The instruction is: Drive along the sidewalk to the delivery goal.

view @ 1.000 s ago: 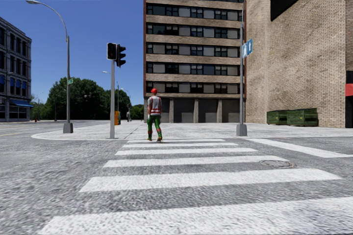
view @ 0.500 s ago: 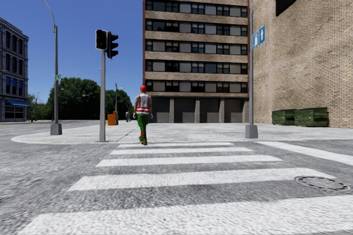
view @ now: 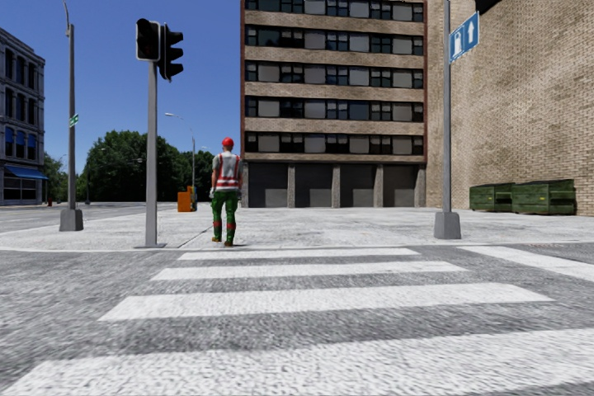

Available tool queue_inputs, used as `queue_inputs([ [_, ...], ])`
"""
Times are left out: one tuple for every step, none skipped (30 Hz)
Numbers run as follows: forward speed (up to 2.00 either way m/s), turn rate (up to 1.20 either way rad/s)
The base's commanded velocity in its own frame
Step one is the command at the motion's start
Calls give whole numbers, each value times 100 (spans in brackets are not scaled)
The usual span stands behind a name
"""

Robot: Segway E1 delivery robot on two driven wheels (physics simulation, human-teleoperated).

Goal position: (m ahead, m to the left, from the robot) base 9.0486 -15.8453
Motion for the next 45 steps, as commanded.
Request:
queue_inputs([
  [200, 0],
  [200, 0],
  [200, 0],
  [200, 0],
  [200, 0],
  [200, 1],
  [200, 19],
  [200, 25],
  [200, 25],
  [200, 27],
  [200, 27],
  [200, 16],
  [200, 16],
  [200, 11],
  [200, 3],
  [200, 3],
  [200, 0],
  [200, 0],
  [200, 0],
  [200, 0],
  [200, 0],
  [200, 0],
  [200, 0],
  [200, 0],
  [200, 0],
  [200, 0],
  [200, 0],
  [200, 0],
  [200, 0],
  [200, 0],
  [200, 0],
  [200, 0],
  [200, 0],
  [200, 0],
  [200, 0],
  [200, 0],
  [200, 0],
  [200, 0],
  [200, 0],
  [200, 0],
  [200, -4],
  [200, -4],
  [200, -5],
  [200, -5],
  [200, -9],
])
